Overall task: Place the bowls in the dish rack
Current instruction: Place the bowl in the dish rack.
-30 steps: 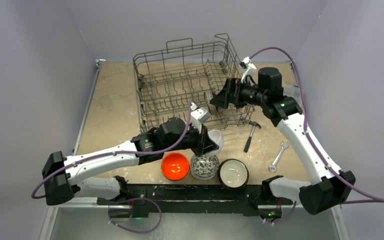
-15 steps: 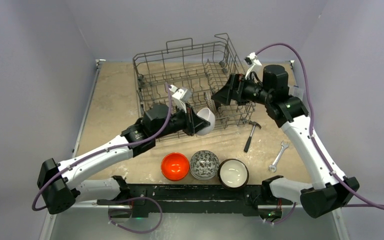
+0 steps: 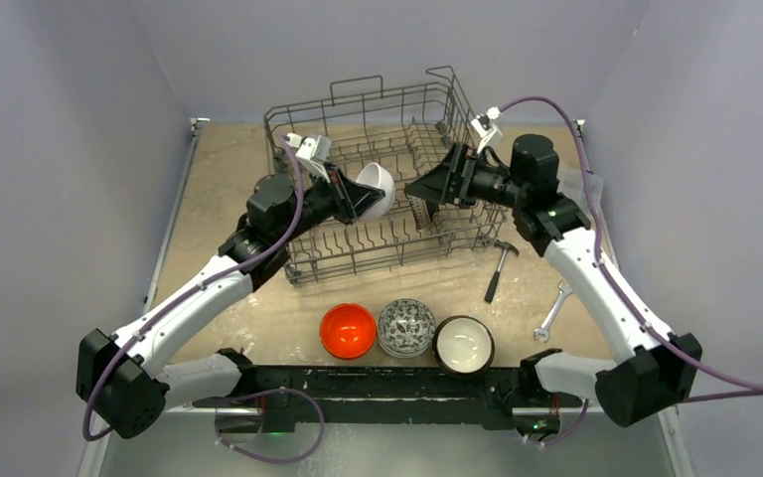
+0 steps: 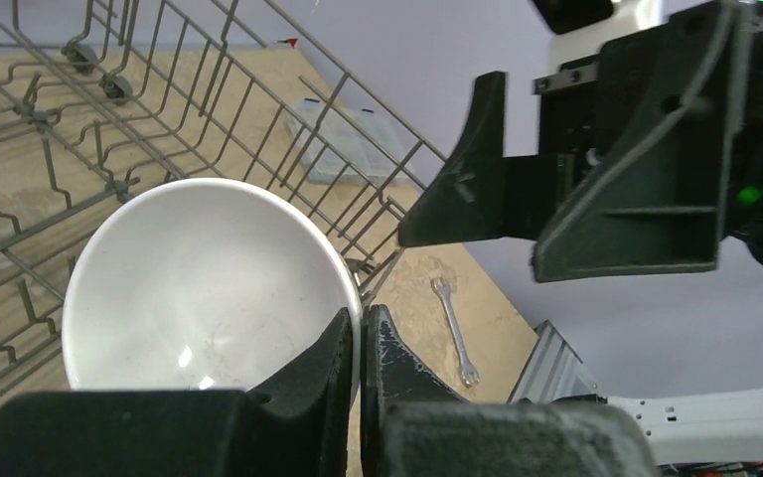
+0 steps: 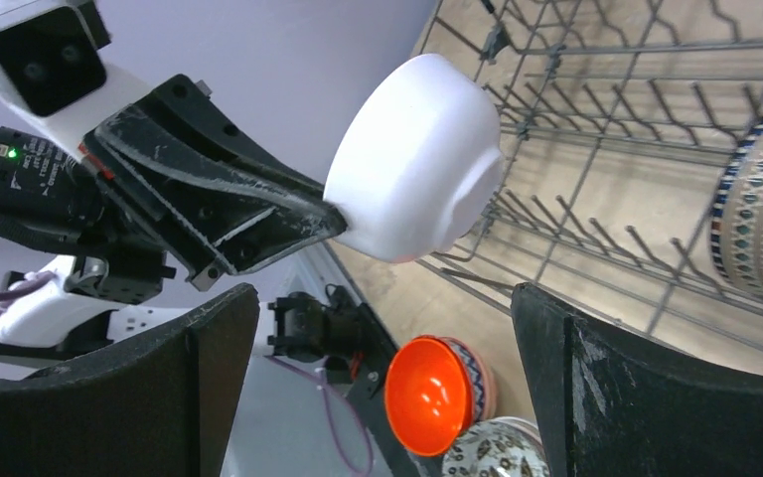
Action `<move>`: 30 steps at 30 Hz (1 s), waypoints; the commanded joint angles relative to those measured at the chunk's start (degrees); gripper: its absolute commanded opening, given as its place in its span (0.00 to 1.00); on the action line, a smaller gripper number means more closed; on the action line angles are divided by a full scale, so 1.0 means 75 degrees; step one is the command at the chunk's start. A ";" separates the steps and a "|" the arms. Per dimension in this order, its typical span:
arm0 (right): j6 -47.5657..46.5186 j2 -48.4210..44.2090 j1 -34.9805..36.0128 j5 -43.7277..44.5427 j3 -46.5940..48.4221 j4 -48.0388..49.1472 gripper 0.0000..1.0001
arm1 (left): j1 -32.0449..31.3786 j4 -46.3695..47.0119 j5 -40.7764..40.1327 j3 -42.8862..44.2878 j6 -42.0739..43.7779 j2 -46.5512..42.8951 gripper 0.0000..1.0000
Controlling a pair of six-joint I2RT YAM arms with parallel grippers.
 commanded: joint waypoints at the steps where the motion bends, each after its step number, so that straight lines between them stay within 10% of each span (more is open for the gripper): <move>1: 0.0896 0.0342 0.0496 -0.0420 -0.0071 0.1547 0.99 | 0.0038 0.0974 0.0361 0.0025 0.0667 -0.0376 0.00; 30: 0.1823 0.2157 0.1083 -0.0100 0.0040 0.2774 0.87 | 0.0032 0.0523 0.0559 -0.0286 0.1841 -0.0035 0.00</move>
